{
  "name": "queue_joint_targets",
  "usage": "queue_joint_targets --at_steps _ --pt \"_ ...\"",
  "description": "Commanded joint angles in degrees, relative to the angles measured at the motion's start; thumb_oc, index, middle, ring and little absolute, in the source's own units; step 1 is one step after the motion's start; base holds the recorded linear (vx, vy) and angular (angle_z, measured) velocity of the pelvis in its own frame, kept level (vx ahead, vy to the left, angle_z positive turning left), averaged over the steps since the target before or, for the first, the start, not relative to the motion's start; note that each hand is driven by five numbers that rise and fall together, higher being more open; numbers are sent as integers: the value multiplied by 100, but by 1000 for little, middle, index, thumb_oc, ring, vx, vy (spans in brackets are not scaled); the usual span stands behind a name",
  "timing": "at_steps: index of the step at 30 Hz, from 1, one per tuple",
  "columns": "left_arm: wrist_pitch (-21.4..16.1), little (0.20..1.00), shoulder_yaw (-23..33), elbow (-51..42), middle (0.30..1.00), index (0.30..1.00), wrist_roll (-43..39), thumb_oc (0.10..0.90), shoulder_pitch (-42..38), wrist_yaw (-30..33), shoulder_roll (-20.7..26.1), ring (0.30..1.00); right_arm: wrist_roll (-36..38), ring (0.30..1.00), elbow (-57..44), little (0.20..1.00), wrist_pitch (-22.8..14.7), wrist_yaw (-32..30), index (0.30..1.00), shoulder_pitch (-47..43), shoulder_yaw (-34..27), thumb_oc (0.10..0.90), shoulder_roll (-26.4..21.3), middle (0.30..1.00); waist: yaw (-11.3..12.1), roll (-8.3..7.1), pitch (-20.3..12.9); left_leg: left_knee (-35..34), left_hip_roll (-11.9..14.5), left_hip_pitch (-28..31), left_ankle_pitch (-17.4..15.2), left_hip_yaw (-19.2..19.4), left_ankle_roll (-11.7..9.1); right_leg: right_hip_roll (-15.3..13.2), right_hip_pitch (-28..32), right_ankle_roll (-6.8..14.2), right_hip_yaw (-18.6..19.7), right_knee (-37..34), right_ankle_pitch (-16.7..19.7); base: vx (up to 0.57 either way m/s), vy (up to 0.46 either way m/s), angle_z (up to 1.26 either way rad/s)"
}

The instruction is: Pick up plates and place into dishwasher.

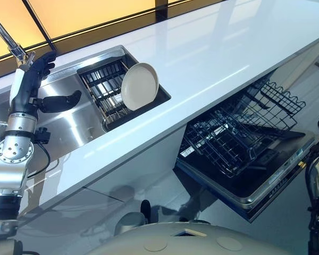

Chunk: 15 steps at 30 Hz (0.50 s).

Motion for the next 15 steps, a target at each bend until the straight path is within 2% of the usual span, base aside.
queue_joint_targets --at_steps 1,4,8,11,15 --pt "-419 900 683 -136 900 900 -403 800 -492 144 253 900 -27 300 -238 200 -564 73 300 -591 -36 100 -670 300 188 62 -259 38 44 553 -829 81 -123 94 -431 152 -268 599 -60 142 -130 5" --pt "-528 900 642 -159 900 900 -425 800 -535 118 202 900 178 300 -137 200 -750 594 300 -710 110 100 -721 300 234 113 -157 64 82 507 -762 -35 -167 80 -539 100 -340 907 -215 102 -104 10" --pt "-735 900 408 -173 900 900 -520 800 -824 175 233 900 172 300 257 200 -928 903 300 -1088 455 100 -1143 300 327 185 189 307 86 132 -651 -296 -288 51 -880 -11 -424 1340 -377 -36 -96 21" --pt "-902 900 201 -171 900 900 -649 800 -1163 300 385 900 260 300 554 200 -920 1078 300 -1712 825 100 -1617 300 429 212 559 625 82 -399 -585 -440 -411 41 -1188 -100 -473 1485 -437 -194 -133 38" --pt "-1019 900 116 -222 900 900 -678 800 -1375 311 531 900 221 300 838 200 -893 1476 300 -2265 1280 100 -1967 300 548 207 893 873 122 -810 -520 -557 -510 82 -1383 -182 -527 1564 -477 -95 -152 22"
